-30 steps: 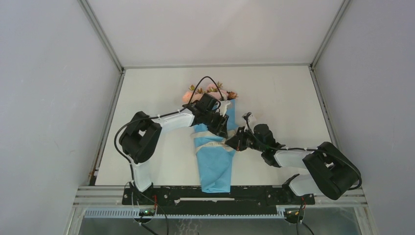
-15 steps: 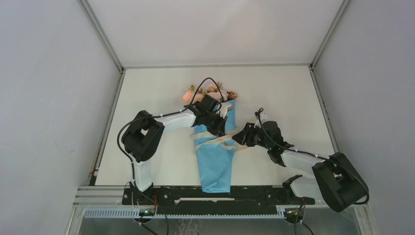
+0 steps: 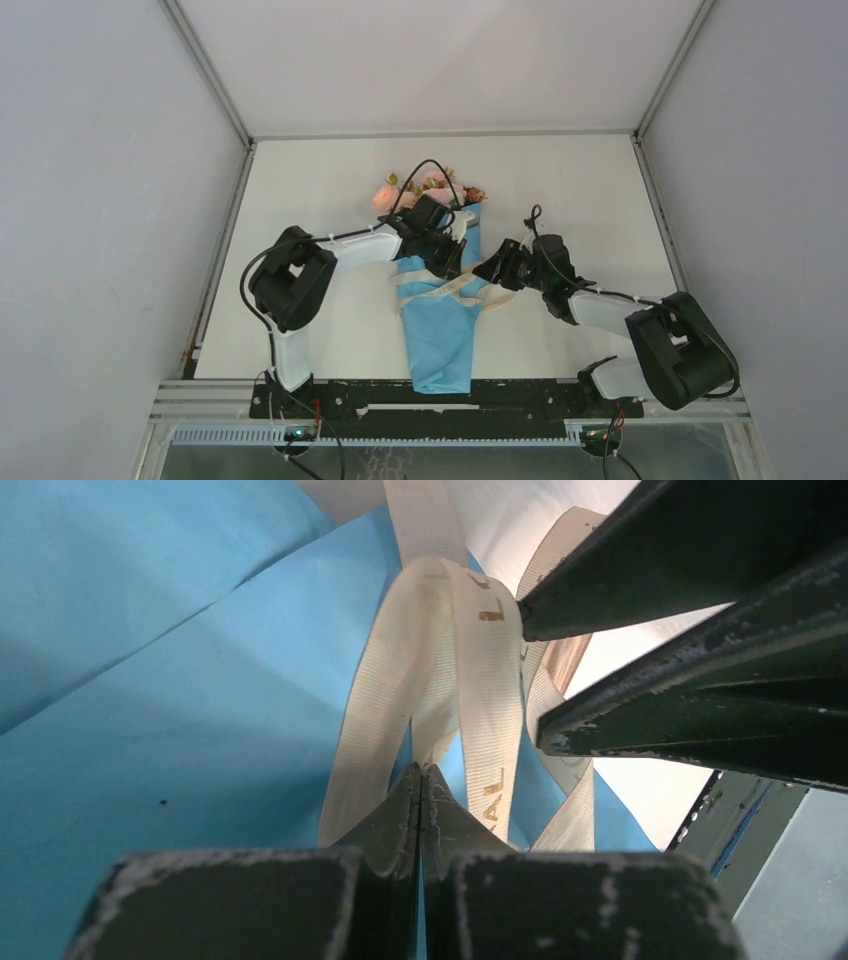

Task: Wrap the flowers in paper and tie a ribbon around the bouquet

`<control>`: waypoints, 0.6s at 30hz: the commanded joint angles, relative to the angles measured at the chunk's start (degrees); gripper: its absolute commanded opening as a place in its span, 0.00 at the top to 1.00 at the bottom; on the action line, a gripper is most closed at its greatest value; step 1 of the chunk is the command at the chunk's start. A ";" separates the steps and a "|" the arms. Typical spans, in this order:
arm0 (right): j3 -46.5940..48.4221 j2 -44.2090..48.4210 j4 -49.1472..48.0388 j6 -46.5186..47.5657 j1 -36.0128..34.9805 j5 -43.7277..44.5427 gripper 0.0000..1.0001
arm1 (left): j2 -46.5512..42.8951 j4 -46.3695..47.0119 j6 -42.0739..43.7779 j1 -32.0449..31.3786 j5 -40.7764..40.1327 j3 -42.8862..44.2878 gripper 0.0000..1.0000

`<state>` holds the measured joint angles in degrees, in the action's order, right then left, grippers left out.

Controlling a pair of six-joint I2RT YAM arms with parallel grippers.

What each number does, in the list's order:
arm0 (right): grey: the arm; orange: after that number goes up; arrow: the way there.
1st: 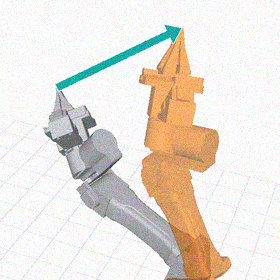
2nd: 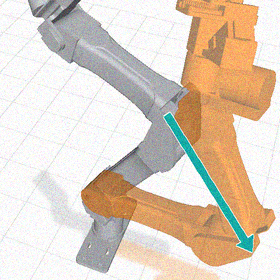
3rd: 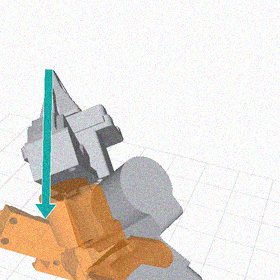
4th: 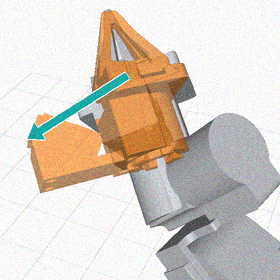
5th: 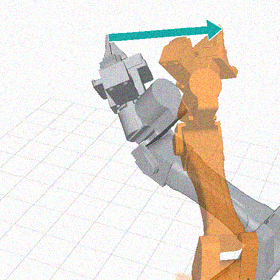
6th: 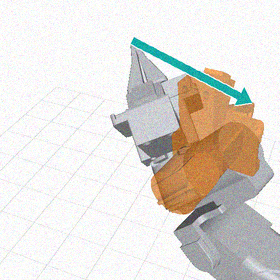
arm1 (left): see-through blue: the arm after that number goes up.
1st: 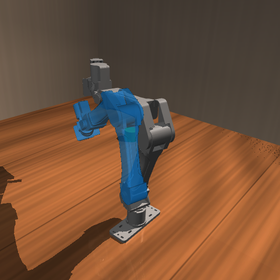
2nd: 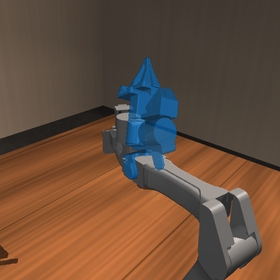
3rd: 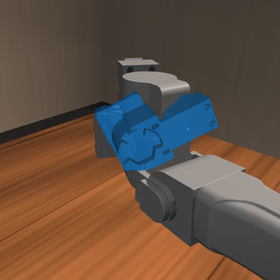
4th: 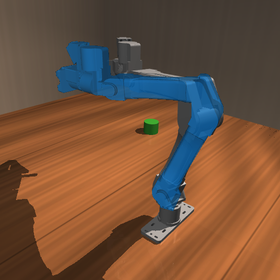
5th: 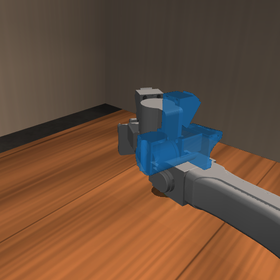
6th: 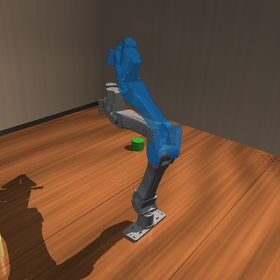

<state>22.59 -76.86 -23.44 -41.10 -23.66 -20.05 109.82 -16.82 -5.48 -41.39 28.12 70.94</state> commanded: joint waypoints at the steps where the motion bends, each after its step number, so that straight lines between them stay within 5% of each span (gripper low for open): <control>1: 3.49 -2.36 -0.43 -3.21 0.76 0.32 0.46 | -2.54 1.47 2.02 -0.83 -0.47 -0.39 1.00; 9: 7.97 -8.48 1.01 -5.16 1.00 -0.81 0.50 | -4.20 0.39 4.09 -2.11 -1.24 0.06 1.00; 11: 8.85 -9.84 0.46 -5.36 0.99 -1.67 0.64 | -4.18 0.15 4.32 -2.21 -1.51 0.08 1.00; 12: 9.03 -9.99 0.38 -5.50 1.03 -1.50 0.81 | -4.18 0.00 4.33 -2.21 -1.85 0.08 1.00; 14: 9.05 -9.36 1.01 -5.26 1.05 -0.72 0.99 | -4.18 -0.42 4.69 -2.21 -2.73 0.07 1.00; 18: 9.05 -5.92 4.98 -2.68 1.49 1.16 1.00 | -4.76 -0.98 5.29 -2.12 -5.00 0.00 1.00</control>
<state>29.85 -86.56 -20.88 -45.78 -22.83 -20.53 108.68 -17.54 -2.33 -43.38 25.74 70.94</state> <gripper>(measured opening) 0.007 0.004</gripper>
